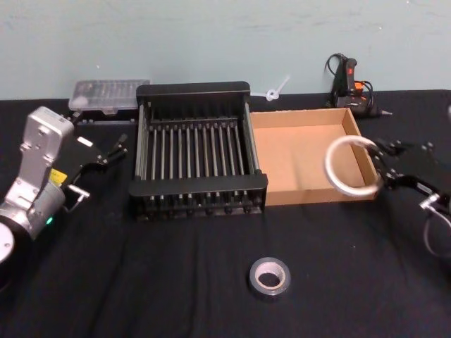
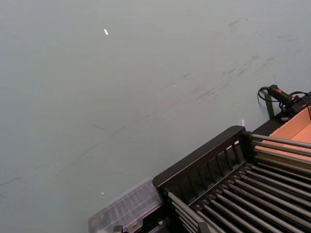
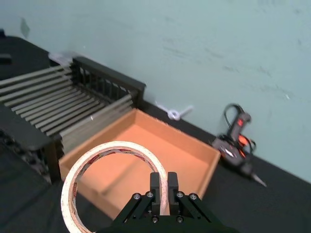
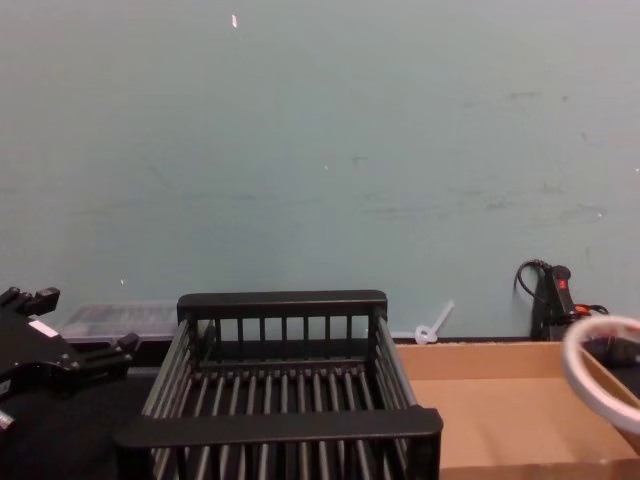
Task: Pick up the white tape and place it into the black box , Pick up the silver tape and place it into the brown box.
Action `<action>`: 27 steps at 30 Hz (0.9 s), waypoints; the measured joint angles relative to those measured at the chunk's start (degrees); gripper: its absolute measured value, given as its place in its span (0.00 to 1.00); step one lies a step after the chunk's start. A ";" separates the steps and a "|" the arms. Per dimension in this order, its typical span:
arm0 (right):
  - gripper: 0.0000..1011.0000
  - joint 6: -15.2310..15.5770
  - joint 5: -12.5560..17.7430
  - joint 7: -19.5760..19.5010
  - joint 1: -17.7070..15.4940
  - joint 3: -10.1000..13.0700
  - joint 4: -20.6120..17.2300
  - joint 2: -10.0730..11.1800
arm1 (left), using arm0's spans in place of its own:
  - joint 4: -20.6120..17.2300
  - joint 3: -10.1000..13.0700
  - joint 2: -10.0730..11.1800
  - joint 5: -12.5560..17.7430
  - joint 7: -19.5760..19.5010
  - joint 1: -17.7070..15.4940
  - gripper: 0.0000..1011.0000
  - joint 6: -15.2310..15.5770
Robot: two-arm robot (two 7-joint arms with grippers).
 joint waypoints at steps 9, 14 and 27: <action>0.10 -1.51 -1.75 1.88 5.93 -3.48 4.09 -3.47 | 0.00 0.00 0.00 0.00 0.00 0.00 0.99 0.00; 0.10 -1.99 -2.62 2.89 9.16 -5.62 6.68 -5.41 | 0.00 0.00 0.00 0.00 0.00 0.00 0.99 0.00; 0.10 -2.37 -5.24 5.47 19.25 -13.15 15.44 -12.52 | 0.00 0.00 0.00 0.00 0.00 0.00 0.99 0.00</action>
